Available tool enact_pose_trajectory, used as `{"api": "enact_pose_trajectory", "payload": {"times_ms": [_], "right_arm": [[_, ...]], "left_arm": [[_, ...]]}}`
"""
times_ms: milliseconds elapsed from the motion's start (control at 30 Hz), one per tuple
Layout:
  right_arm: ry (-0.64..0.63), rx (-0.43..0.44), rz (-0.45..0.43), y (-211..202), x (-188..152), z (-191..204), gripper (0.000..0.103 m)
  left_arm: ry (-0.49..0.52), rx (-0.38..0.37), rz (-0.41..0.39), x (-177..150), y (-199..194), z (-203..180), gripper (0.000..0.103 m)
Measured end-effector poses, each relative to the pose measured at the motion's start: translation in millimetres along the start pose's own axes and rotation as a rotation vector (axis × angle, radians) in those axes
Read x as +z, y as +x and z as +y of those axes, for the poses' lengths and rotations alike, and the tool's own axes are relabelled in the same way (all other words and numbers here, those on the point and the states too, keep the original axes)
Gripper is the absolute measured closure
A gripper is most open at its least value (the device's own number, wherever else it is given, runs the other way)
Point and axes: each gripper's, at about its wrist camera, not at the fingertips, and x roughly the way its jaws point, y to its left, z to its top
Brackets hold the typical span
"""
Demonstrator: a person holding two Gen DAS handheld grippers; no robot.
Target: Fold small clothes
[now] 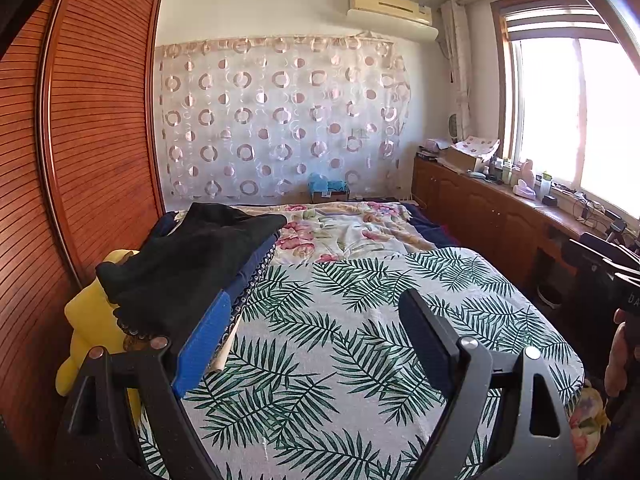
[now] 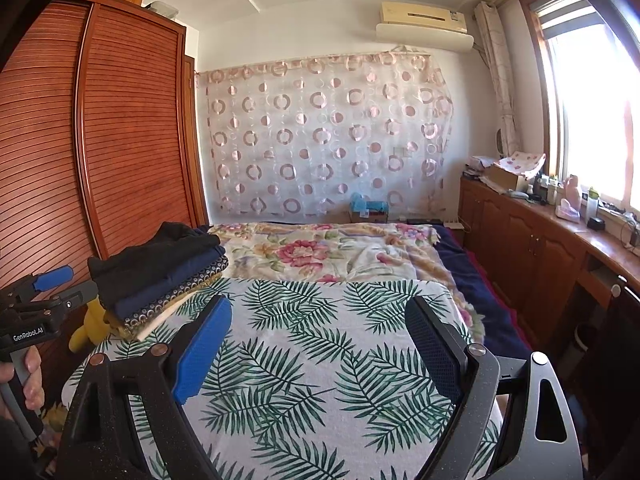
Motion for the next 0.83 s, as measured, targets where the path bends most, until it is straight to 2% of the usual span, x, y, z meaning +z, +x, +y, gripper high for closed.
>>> {"api": "enact_pose_trajectory", "payload": {"times_ms": [833], "right_arm": [[-0.002, 0.005, 0.000, -2.0, -1.4, -5.9, 0.014]], "left_arm": [[0.000, 0.000, -0.001, -1.4, 0.0, -0.8, 0.017]]}}
